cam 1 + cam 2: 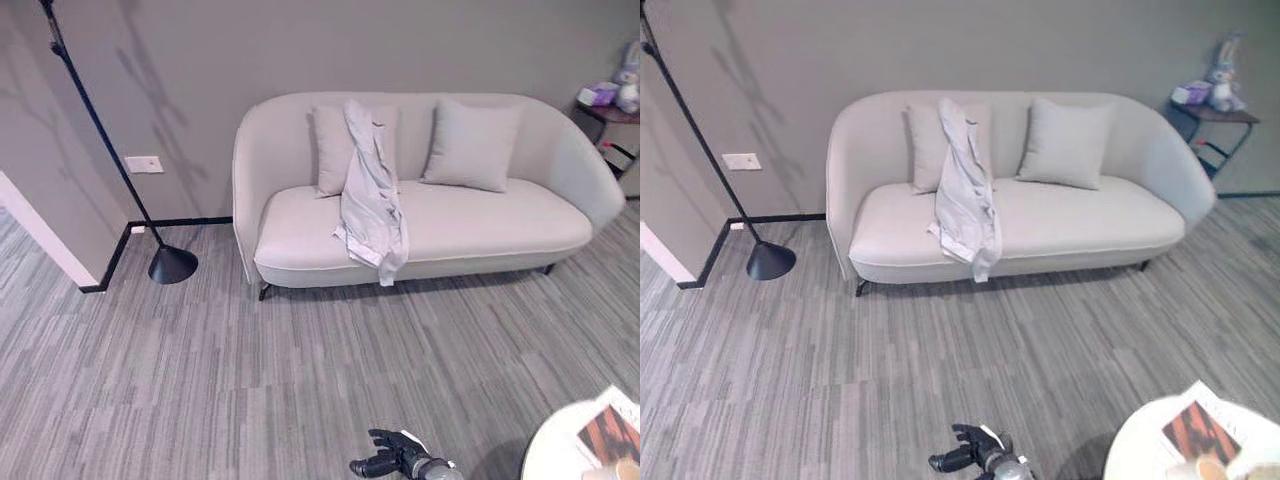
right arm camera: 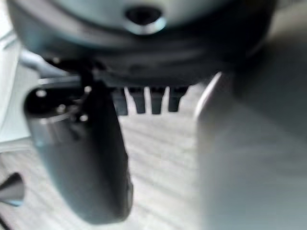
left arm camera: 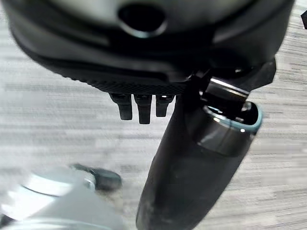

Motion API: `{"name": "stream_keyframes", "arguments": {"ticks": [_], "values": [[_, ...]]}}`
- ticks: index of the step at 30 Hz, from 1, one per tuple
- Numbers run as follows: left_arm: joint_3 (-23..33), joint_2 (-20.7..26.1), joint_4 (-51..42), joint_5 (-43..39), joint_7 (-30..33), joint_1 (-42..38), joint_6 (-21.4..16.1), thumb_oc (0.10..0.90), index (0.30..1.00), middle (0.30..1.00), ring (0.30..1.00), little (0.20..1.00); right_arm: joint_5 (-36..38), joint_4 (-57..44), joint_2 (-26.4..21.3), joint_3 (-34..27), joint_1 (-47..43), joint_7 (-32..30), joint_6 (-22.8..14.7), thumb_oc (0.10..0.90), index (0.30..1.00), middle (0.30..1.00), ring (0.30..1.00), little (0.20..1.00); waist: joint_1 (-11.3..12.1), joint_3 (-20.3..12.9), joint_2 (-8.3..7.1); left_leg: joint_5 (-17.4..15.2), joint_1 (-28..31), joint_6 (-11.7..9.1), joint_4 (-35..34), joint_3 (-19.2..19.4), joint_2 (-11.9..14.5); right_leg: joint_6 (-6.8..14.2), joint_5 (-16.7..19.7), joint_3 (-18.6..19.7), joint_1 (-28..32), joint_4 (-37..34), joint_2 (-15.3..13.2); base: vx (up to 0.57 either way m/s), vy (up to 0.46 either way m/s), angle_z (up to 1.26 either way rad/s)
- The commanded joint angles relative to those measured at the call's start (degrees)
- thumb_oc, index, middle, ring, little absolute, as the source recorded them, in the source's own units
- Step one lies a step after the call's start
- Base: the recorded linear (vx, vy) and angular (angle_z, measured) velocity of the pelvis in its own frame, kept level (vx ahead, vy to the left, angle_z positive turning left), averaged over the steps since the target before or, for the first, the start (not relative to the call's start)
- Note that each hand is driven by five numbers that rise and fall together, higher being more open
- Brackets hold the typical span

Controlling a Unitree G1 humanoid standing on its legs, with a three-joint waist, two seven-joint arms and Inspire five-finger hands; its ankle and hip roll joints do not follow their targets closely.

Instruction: Hang the clothes on the sofa on the clothes rack.

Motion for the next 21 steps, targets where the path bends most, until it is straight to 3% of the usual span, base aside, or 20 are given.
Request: {"name": "stream_keyframes", "arguments": {"ticks": [1,2,3,6,7,8,9,10,11,12,13,14,15,16,17,19,21], "values": [[-0.45,-0.67,-0.51,-1.07,0.79,-2.14,-2.08,0.800,0.900,0.900,0.900,0.900,-0.70,-0.88,-1.25,1.45,-1.03,0.16,-1.56,0.800,0.900,0.900,0.900,0.900,0.87,0.38,-2.09,2.94,-4.96,-2.18,1.30,4.47,5.67,2.50,-3.96,2.09,-4.08,4.33,-2.51,0.18,-0.264,-0.09],[-0.44,-0.70,-0.52,-1.07,0.80,-2.12,-2.08,0.800,0.900,0.900,0.900,0.900,-0.69,-0.88,-1.27,1.47,-1.02,0.16,-1.56,0.800,0.900,0.900,0.900,0.900,0.74,0.27,-1.92,2.92,-5.04,-2.27,1.26,4.36,5.90,2.42,-4.07,1.91,-4.11,4.42,-2.35,0.33,-0.511,-0.13],[-1.03,-1.02,-0.79,-0.95,1.79,-2.19,-2.48,0.800,0.900,0.900,0.900,0.900,-0.93,-3.33,-2.21,2.81,-2.20,-0.40,-2.24,0.800,0.900,0.900,0.900,0.900,1.01,0.41,-1.00,7.53,-7.28,-2.95,4.49,2.39,8.22,0.33,-6.83,0.57,-3.53,5.08,1.06,0.16,-0.255,0.03],[-1.23,-1.26,-1.06,-1.00,2.18,-2.21,-2.51,0.800,0.900,0.900,0.900,0.900,-0.86,-4.61,-2.65,3.47,-2.65,-0.84,-2.49,0.800,0.900,0.900,0.900,0.900,0.94,0.43,-0.70,9.47,-8.54,-3.20,6.41,1.72,9.06,-0.39,-7.57,-0.36,-2.92,4.75,2.29,0.15,-0.218,0.11],[-1.42,-1.46,-1.47,-1.32,2.44,-2.40,-2.67,0.800,0.900,0.900,0.900,0.900,-0.95,-5.79,-3.10,4.30,-3.26,-1.14,-2.79,0.800,0.900,0.900,0.900,0.900,1.20,0.54,-0.61,11.68,-9.69,-3.33,8.73,1.53,9.69,-1.09,-8.38,-1.13,-1.82,3.95,3.39,0.33,-0.447,-0.04],[-2.05,-1.19,-4.17,-1.38,2.94,-2.56,-3.06,0.800,0.900,0.900,0.900,0.900,-0.87,-10.94,-4.23,5.97,-3.73,-1.61,-3.15,0.800,0.900,0.900,0.900,0.900,2.13,1.30,-1.53,16.62,-13.39,-1.86,17.35,5.24,11.05,-3.89,-10.87,-3.30,2.75,1.87,5.82,0.40,-0.578,0.00],[-2.43,-0.88,-5.44,-1.53,3.43,-2.76,-3.48,0.800,0.900,0.900,0.900,0.900,-0.32,-12.42,-4.83,6.12,-3.78,-1.84,-3.38,0.800,0.900,0.900,0.900,0.900,2.77,2.48,-2.07,17.62,-15.76,-0.97,22.31,7.05,11.25,-4.89,-11.23,-3.67,4.68,1.17,6.50,0.40,-0.573,0.17],[-3.08,-0.86,-6.24,-1.21,3.59,-3.08,-3.71,0.800,0.900,0.900,0.900,0.900,-0.04,-12.41,-5.06,6.19,-3.92,-2.05,-3.47,0.800,0.900,0.900,0.900,0.900,2.80,2.78,-2.84,17.68,-17.17,0.00,24.21,9.41,11.24,-5.50,-11.60,-3.87,5.66,0.77,6.61,0.14,-0.232,0.33],[-3.09,-0.86,-6.26,-1.20,3.60,-3.08,-3.70,0.800,0.900,0.900,0.900,0.900,-0.03,-12.41,-5.05,6.17,-3.93,-2.05,-3.48,0.800,0.900,0.900,0.900,0.900,2.86,2.85,-2.81,17.55,-17.17,0.02,24.41,9.44,11.27,-5.49,-11.58,-3.82,5.72,0.74,6.64,0.12,-0.180,0.27],[-4.28,-1.08,-7.38,-0.70,3.56,-3.73,-3.88,0.800,0.900,0.900,0.900,0.900,0.05,-12.60,-5.36,6.44,-4.17,-2.07,-3.34,0.800,0.900,0.900,0.900,0.900,3.75,4.05,-3.36,14.26,-19.92,0.96,27.10,10.49,9.14,-5.84,-12.13,-3.73,6.83,0.28,6.35,0.13,-0.159,0.18],[-5.78,-1.34,-8.67,-0.26,3.71,-4.42,-4.07,0.800,0.900,0.900,0.900,0.900,-0.39,-14.31,-6.30,7.04,-4.86,-2.29,-3.13,0.800,0.900,0.900,0.900,0.900,5.10,5.26,-3.70,8.00,-25.94,1.71,29.47,9.38,2.20,-5.77,-13.02,-3.16,7.95,-0.44,6.34,0.13,-0.159,0.14],[-5.78,-1.32,-8.66,-0.26,3.71,-4.45,-4.07,0.800,0.900,0.900,0.900,0.900,-0.39,-14.32,-6.29,7.03,-4.88,-2.29,-3.12,0.800,0.900,0.900,0.900,0.900,4.92,5.09,-3.86,8.21,-26.21,1.78,29.36,9.28,1.99,-5.72,-12.97,-3.31,7.73,-0.44,6.16,0.14,-0.107,0.45],[-6.47,-1.40,-9.20,-0.18,4.12,-4.58,-4.40,0.800,0.900,0.900,0.900,0.900,-0.31,-15.23,-6.49,7.29,-5.22,-2.76,-3.21,0.800,0.900,0.900,0.900,0.900,5.22,5.41,-3.68,6.28,-27.70,1.75,26.40,10.84,0.54,-5.39,-13.95,-3.90,8.08,-0.63,6.47,0.28,0.033,0.35],[-6.79,-1.99,-9.18,-0.04,4.51,-4.07,-4.13,0.800,0.900,0.900,0.900,0.900,0.70,-17.32,-6.78,6.63,-5.15,-4.04,-3.86,0.800,0.900,0.900,0.900,0.900,5.64,4.46,-2.21,11.69,-31.30,1.07,13.86,16.71,0.92,-5.18,-15.99,-5.82,8.53,-0.63,7.83,0.29,0.026,0.38],[-6.80,-2.01,-9.19,-0.05,4.51,-4.00,-4.13,0.800,0.900,0.900,0.900,0.900,0.70,-17.36,-6.82,6.66,-5.07,-4.05,-3.85,0.800,0.900,0.900,0.900,0.900,5.68,4.48,-2.27,11.88,-30.87,1.00,13.30,16.80,0.84,-5.20,-16.11,-5.77,8.67,-0.63,7.77,0.31,0.097,0.28],[-5.25,-2.23,-7.92,-1.92,4.28,-3.56,-3.77,0.800,0.900,0.900,0.900,0.900,0.39,-17.04,-6.46,6.51,-6.21,-5.07,-4.05,0.800,0.900,0.900,0.900,0.900,7.42,3.96,-0.42,18.68,-33.75,-0.38,1.92,16.94,-0.82,-5.60,-18.20,-5.81,10.28,-0.63,10.20,0.26,0.107,0.57],[-4.14,-2.43,-6.98,-3.64,4.05,-3.43,-3.56,0.800,0.900,0.900,0.900,0.900,0.17,-16.96,-6.17,6.57,-6.67,-5.37,-4.05,0.800,0.900,0.900,0.900,0.900,7.97,4.06,-0.35,19.51,-34.63,-0.74,0.91,16.65,-1.10,-5.91,-19.02,-5.61,11.31,-0.63,10.66,0.28,0.125,0.37]]}}
